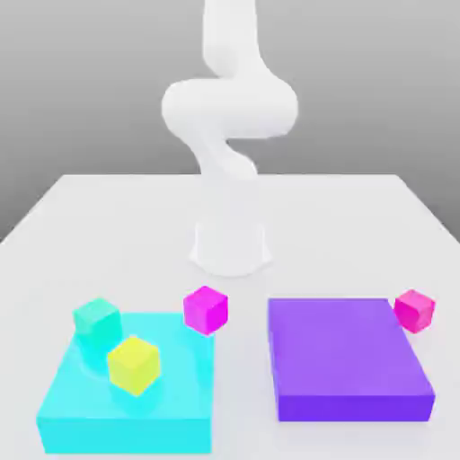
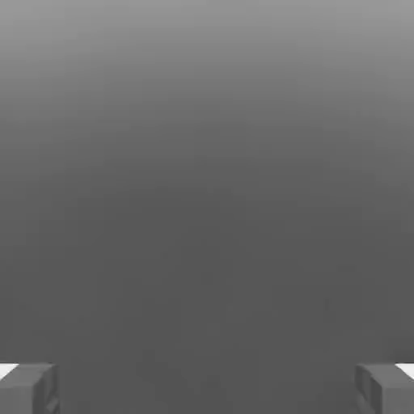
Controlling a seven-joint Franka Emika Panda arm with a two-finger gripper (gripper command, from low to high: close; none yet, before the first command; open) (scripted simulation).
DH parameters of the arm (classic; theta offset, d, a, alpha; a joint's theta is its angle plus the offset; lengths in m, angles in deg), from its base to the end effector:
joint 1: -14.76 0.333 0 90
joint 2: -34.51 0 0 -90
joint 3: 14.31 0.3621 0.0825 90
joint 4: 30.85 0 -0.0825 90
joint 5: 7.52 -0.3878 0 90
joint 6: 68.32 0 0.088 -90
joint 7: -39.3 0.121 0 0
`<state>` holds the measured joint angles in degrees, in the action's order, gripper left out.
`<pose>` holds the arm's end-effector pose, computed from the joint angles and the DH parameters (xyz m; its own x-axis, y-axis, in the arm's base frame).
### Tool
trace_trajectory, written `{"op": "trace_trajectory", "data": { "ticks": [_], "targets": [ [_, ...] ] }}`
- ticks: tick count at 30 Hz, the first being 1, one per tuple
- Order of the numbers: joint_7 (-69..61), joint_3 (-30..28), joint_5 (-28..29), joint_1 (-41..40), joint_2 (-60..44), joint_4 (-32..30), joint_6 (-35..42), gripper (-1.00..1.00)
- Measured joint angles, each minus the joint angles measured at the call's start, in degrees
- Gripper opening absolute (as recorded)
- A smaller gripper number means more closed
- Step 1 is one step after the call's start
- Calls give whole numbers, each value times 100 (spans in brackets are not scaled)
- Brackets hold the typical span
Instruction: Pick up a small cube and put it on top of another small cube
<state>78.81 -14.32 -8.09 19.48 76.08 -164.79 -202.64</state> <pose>0.3574 0.0297 0.6939 0.6243 -0.5923 0.5093 -0.4089 -0.8033 -0.4330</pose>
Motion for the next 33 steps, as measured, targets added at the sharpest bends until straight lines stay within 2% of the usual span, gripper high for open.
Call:
{"op": "trace_trajectory", "data": {
  "ticks": [11,20,26,33],
  "targets": [
    [-2818,198,-277,1956,-1889,-953,-1123,0],
    [-4967,737,-333,3189,-3406,-1721,-2031,0],
    [-6005,1106,182,4040,-4428,-2236,-2641,0],
    [-5643,509,1046,4506,-5842,-2097,-3725,0]
  ]
}}
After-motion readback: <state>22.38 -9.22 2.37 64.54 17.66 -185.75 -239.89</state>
